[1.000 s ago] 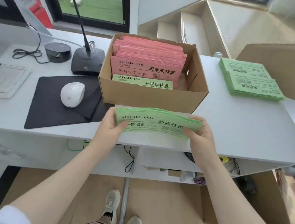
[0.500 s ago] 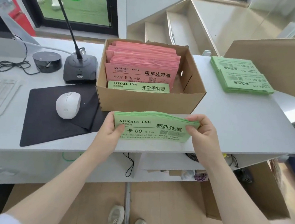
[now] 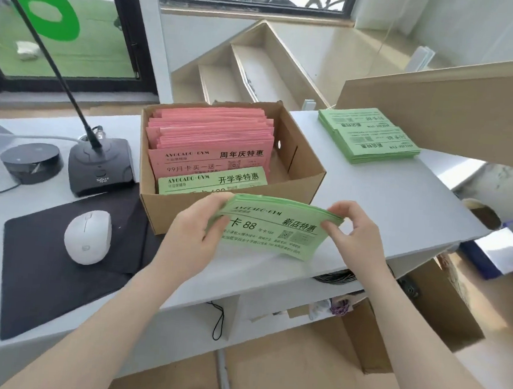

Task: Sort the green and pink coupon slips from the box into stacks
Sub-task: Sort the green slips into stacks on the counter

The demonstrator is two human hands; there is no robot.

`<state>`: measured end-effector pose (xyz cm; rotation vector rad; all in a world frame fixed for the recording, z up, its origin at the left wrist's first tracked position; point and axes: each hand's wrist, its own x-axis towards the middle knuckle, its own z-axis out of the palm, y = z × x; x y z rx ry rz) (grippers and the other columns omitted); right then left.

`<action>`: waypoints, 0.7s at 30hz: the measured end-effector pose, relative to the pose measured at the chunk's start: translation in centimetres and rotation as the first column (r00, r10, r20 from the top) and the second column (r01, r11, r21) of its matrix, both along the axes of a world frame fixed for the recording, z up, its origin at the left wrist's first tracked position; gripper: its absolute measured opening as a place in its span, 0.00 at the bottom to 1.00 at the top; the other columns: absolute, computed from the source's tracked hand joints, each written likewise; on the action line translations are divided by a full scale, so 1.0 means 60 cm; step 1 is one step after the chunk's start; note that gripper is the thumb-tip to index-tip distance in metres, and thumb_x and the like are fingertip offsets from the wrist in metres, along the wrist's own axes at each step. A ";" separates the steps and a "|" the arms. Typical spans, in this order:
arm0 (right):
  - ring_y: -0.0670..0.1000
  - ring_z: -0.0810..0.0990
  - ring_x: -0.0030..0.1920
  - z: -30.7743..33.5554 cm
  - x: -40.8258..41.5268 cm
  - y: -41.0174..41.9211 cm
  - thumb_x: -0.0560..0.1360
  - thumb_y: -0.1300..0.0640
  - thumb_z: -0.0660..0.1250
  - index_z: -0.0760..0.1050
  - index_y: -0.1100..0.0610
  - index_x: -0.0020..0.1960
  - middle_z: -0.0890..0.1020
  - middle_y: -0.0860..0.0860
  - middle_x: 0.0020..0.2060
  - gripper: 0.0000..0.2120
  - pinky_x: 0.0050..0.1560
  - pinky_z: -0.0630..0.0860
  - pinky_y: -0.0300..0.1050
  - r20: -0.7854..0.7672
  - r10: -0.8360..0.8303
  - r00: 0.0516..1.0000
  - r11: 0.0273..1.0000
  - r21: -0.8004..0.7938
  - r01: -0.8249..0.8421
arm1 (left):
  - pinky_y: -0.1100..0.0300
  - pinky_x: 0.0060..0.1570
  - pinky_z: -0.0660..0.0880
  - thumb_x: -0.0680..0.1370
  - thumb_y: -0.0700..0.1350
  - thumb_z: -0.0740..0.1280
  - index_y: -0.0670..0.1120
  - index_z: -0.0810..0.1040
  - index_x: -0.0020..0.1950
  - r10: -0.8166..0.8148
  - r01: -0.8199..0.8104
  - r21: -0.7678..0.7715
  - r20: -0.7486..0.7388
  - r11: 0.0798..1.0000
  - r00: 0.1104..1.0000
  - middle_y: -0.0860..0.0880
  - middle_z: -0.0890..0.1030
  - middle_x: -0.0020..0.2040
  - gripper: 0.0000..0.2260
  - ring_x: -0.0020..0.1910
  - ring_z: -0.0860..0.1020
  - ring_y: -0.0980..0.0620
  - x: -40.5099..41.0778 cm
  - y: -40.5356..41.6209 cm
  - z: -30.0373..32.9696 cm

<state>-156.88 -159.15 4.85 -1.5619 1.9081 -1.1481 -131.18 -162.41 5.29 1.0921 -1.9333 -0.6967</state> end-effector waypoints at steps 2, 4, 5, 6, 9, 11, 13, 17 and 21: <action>0.51 0.74 0.53 0.015 -0.012 -0.001 0.72 0.63 0.69 0.74 0.51 0.47 0.78 0.43 0.44 0.09 0.49 0.63 0.35 -0.143 -0.015 0.990 1.000 0.000 0.015 | 0.77 0.51 0.67 0.78 0.37 0.62 0.40 0.73 0.63 -0.038 0.041 -0.084 0.039 0.996 0.999 0.51 0.78 0.54 0.13 0.50 0.74 0.61 -0.023 -0.021 0.025; 0.48 0.74 0.55 0.036 -0.016 0.004 0.73 0.61 0.69 0.76 0.51 0.51 0.78 0.43 0.47 0.10 0.51 0.63 0.33 -0.174 0.025 0.984 1.000 -0.008 -0.027 | 0.65 0.52 0.73 0.79 0.37 0.60 0.43 0.73 0.63 -0.074 0.084 -0.125 0.079 0.989 0.994 0.49 0.79 0.55 0.13 0.51 0.76 0.54 -0.053 -0.035 0.047; 0.46 0.74 0.56 0.047 -0.015 0.006 0.73 0.60 0.68 0.76 0.51 0.54 0.79 0.42 0.49 0.11 0.52 0.64 0.31 -0.172 0.048 0.984 0.998 -0.032 -0.054 | 0.58 0.51 0.74 0.79 0.37 0.59 0.44 0.73 0.63 -0.091 0.105 -0.145 0.100 0.984 0.991 0.48 0.79 0.54 0.13 0.51 0.76 0.52 -0.068 -0.039 0.055; 0.43 0.74 0.55 0.059 -0.015 0.007 0.74 0.59 0.68 0.76 0.50 0.57 0.79 0.41 0.49 0.13 0.53 0.65 0.28 -0.167 0.062 0.984 0.995 -0.069 -0.075 | 0.54 0.50 0.75 0.79 0.38 0.58 0.45 0.73 0.62 -0.107 0.127 -0.169 0.123 0.977 0.987 0.48 0.79 0.53 0.13 0.50 0.77 0.50 -0.085 -0.043 0.063; 0.37 0.75 0.50 0.090 -0.024 -0.003 0.74 0.59 0.68 0.75 0.51 0.59 0.79 0.41 0.47 0.14 0.53 0.66 0.24 -0.188 0.077 0.979 0.970 -0.213 -0.117 | 0.50 0.44 0.76 0.77 0.43 0.54 0.47 0.74 0.61 -0.157 0.206 -0.251 0.201 0.946 0.967 0.48 0.79 0.51 0.16 0.46 0.78 0.46 -0.141 -0.055 0.086; 0.37 0.75 0.46 0.103 -0.039 -0.014 0.75 0.56 0.65 0.75 0.53 0.60 0.80 0.44 0.46 0.14 0.49 0.70 0.28 -0.261 0.084 0.962 0.946 -0.282 -0.159 | 0.49 0.39 0.76 0.76 0.45 0.52 0.50 0.73 0.60 -0.199 0.275 -0.312 0.253 0.909 0.947 0.48 0.79 0.48 0.16 0.43 0.78 0.44 -0.176 -0.065 0.098; 0.38 0.72 0.42 0.106 -0.064 -0.026 0.75 0.53 0.62 0.74 0.52 0.60 0.81 0.45 0.46 0.15 0.44 0.73 0.37 -0.379 0.078 0.922 0.928 -0.312 -0.206 | 0.49 0.35 0.77 0.76 0.45 0.53 0.50 0.74 0.60 -0.211 0.309 -0.346 0.294 0.886 0.932 0.46 0.79 0.46 0.16 0.40 0.78 0.42 -0.215 -0.075 0.106; 0.47 0.77 0.36 0.105 -0.144 -0.063 0.75 0.52 0.61 0.74 0.51 0.56 0.82 0.47 0.41 0.11 0.38 0.78 0.50 -0.415 0.011 0.910 0.940 -0.307 -0.151 | 0.52 0.42 0.76 0.77 0.40 0.61 0.48 0.73 0.60 -0.176 0.237 -0.271 0.229 0.933 0.957 0.48 0.79 0.50 0.12 0.43 0.78 0.45 -0.303 -0.095 0.120; 0.53 0.78 0.37 0.105 -0.241 -0.101 0.73 0.60 0.67 0.75 0.48 0.47 0.82 0.51 0.38 0.07 0.40 0.76 0.50 -0.135 0.023 0.991 0.968 -0.246 -0.056 | 0.67 0.37 0.72 0.73 0.41 0.69 0.55 0.69 0.48 -0.133 0.140 0.075 -0.090 0.987 0.987 0.54 0.80 0.43 0.12 0.38 0.78 0.55 -0.388 -0.141 0.125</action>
